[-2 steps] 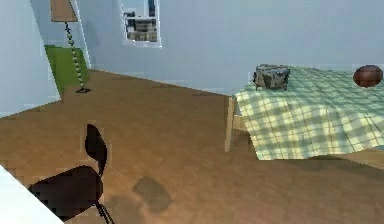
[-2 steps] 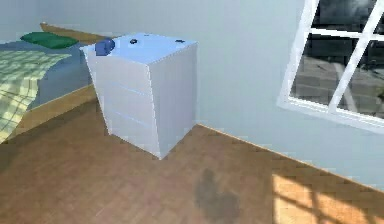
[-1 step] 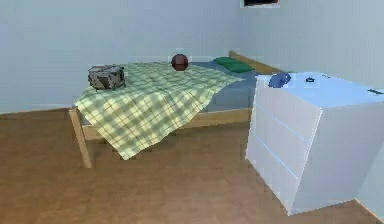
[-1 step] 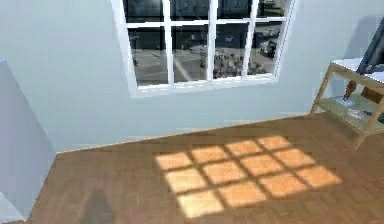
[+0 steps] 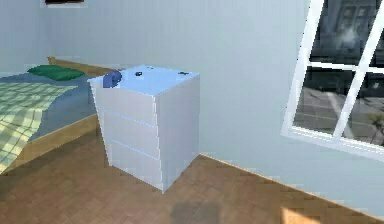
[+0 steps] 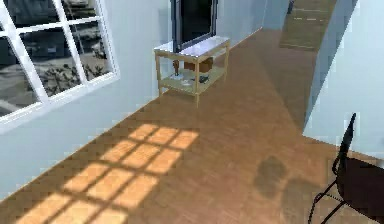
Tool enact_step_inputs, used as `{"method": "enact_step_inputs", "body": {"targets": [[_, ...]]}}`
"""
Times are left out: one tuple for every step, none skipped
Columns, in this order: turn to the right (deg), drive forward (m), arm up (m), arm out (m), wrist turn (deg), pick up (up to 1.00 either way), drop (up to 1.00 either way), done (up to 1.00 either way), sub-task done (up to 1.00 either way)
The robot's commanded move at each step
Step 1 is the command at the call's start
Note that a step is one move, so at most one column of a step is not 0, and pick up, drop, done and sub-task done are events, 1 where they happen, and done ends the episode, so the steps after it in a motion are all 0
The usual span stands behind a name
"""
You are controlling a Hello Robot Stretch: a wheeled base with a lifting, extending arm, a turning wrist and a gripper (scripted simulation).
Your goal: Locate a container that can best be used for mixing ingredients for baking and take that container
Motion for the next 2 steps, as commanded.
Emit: {"method": "enact_step_inputs", "body": {"targets": [[30.0,0.00,0.00,0.00,0.0,0.00,0.00,0.00,0.00],[0.0,0.10,0.00,0.00,0.0,0.00,0.00,0.00,0.00]]}}
